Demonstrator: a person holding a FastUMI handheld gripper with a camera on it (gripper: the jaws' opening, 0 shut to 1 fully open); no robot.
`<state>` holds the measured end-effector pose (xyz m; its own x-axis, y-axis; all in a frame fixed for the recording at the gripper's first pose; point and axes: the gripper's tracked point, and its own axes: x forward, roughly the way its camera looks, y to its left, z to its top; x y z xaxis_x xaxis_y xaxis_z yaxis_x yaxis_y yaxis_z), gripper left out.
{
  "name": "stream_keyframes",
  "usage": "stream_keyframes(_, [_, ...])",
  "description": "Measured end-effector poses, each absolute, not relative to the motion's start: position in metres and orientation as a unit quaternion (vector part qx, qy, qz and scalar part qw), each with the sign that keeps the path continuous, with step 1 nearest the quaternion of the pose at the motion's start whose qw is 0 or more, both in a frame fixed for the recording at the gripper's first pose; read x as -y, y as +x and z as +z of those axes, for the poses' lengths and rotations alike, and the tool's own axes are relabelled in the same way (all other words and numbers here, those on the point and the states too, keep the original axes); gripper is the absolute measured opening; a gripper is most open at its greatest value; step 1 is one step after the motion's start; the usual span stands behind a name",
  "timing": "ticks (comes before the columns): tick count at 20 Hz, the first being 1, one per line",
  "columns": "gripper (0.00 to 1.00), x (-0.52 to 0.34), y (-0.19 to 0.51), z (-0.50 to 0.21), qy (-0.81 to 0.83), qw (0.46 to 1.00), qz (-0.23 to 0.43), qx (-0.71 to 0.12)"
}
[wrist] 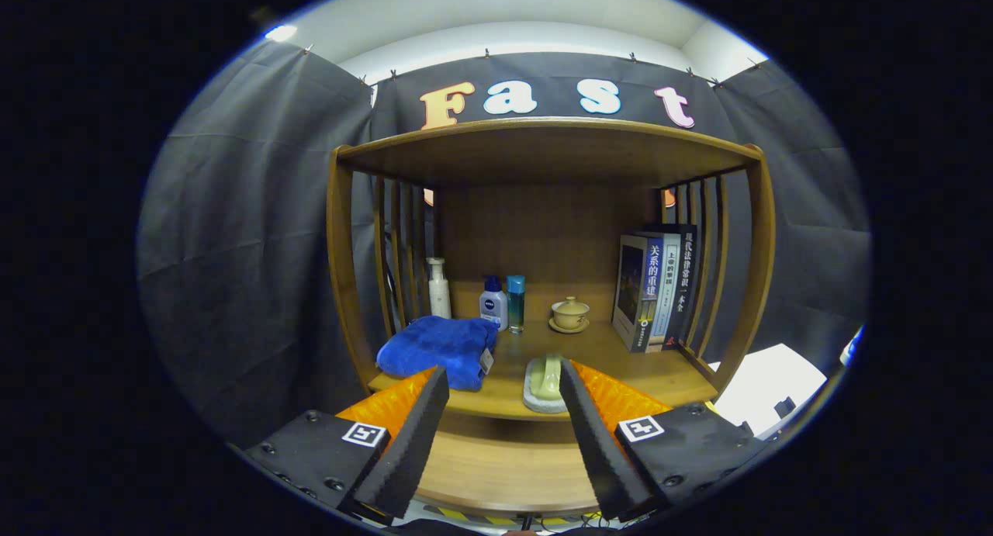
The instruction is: Pull open the drawer, take out the items inside it, and place them on the countertop above the cabinet.
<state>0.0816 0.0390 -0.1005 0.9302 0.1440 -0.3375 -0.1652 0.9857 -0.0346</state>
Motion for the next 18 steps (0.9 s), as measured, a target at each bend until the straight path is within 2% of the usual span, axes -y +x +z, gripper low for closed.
stream_keyframes(11, [0.93, -0.007, 0.002, -0.167, -0.045, 0.994, 0.034, -0.098])
stream_keyframes(18, [0.93, 0.001, -0.018, -0.210, -0.055, 0.992, 0.025, -0.108])
